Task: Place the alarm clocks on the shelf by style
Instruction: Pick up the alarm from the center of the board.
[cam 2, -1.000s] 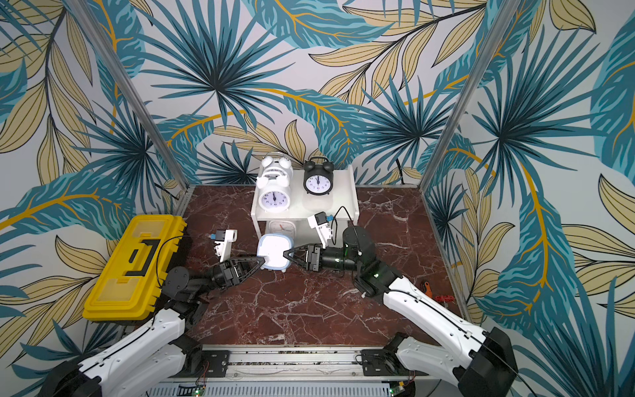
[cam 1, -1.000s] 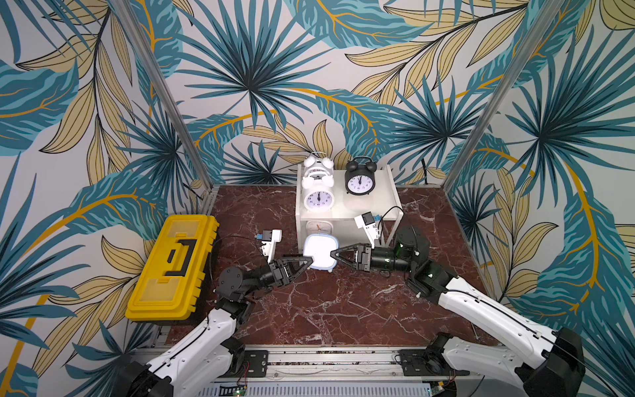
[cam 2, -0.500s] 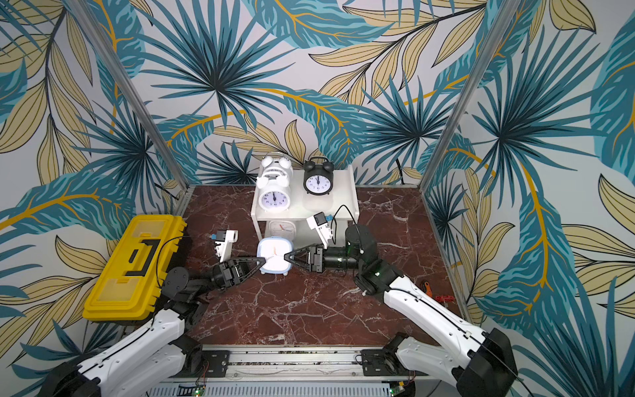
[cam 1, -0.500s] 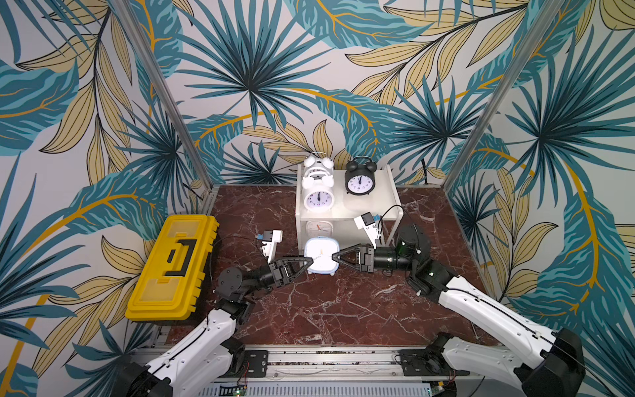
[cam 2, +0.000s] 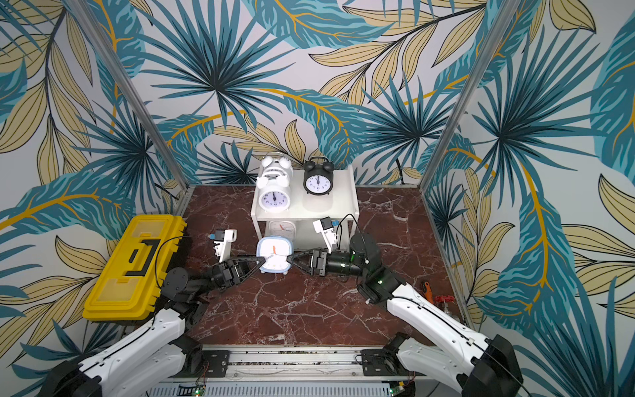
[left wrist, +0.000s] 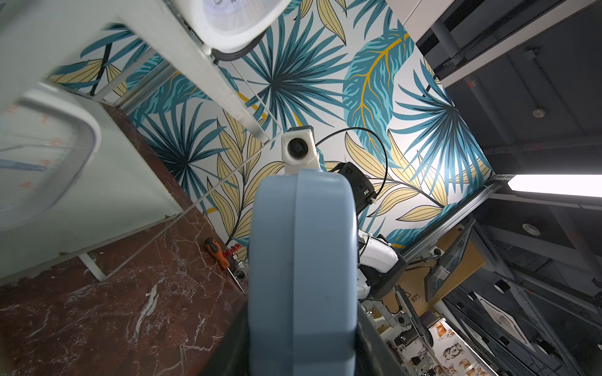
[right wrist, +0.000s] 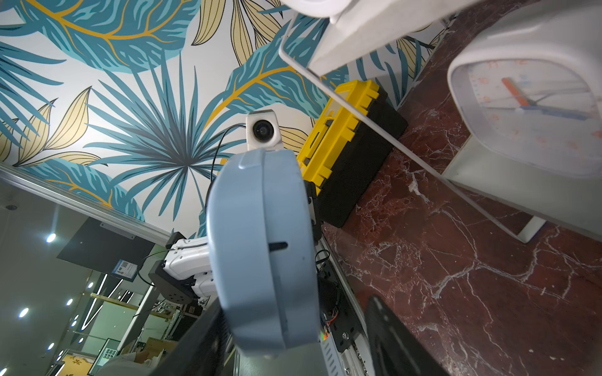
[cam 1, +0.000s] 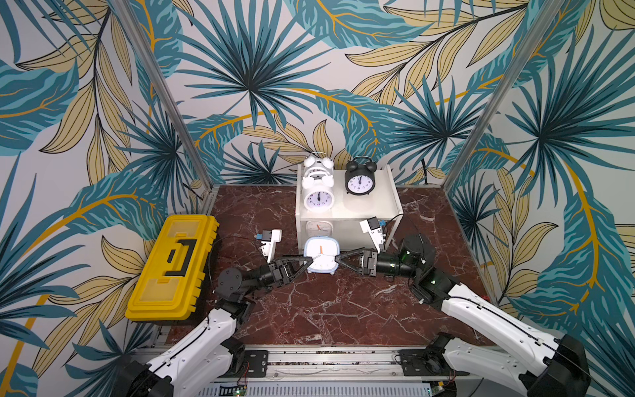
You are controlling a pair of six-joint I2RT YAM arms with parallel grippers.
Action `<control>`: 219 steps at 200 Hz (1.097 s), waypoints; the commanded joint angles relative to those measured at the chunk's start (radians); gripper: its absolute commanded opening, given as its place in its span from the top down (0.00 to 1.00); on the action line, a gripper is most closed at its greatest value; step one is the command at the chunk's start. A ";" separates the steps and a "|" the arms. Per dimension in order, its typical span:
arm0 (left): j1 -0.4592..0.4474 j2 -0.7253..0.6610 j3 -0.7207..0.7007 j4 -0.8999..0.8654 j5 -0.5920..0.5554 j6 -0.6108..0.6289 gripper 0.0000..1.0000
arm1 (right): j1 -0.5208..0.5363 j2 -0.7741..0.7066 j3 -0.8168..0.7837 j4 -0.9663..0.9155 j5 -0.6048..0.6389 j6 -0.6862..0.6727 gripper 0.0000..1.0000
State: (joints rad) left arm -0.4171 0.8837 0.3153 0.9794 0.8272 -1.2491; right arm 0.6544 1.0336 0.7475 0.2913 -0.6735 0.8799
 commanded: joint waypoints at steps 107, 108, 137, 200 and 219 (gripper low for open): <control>0.003 0.041 0.053 0.127 -0.001 -0.014 0.73 | 0.042 0.009 -0.028 0.089 0.054 0.000 0.40; 0.003 0.041 0.053 0.128 -0.001 -0.014 0.73 | 0.042 0.009 -0.030 0.091 0.054 0.001 0.40; 0.004 0.041 0.053 0.127 -0.005 -0.013 0.73 | 0.050 0.009 -0.037 0.103 0.061 0.002 0.44; 0.003 0.041 0.051 0.119 -0.003 -0.007 0.73 | 0.062 -0.032 -0.069 0.085 0.089 -0.016 0.42; 0.003 0.041 0.050 0.118 -0.002 -0.008 0.73 | 0.063 -0.041 -0.067 0.069 0.095 -0.024 0.47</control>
State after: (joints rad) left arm -0.4171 0.9298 0.3153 1.0439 0.8268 -1.2648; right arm 0.7116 1.0180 0.7006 0.3645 -0.6006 0.8768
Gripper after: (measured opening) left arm 0.418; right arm 0.555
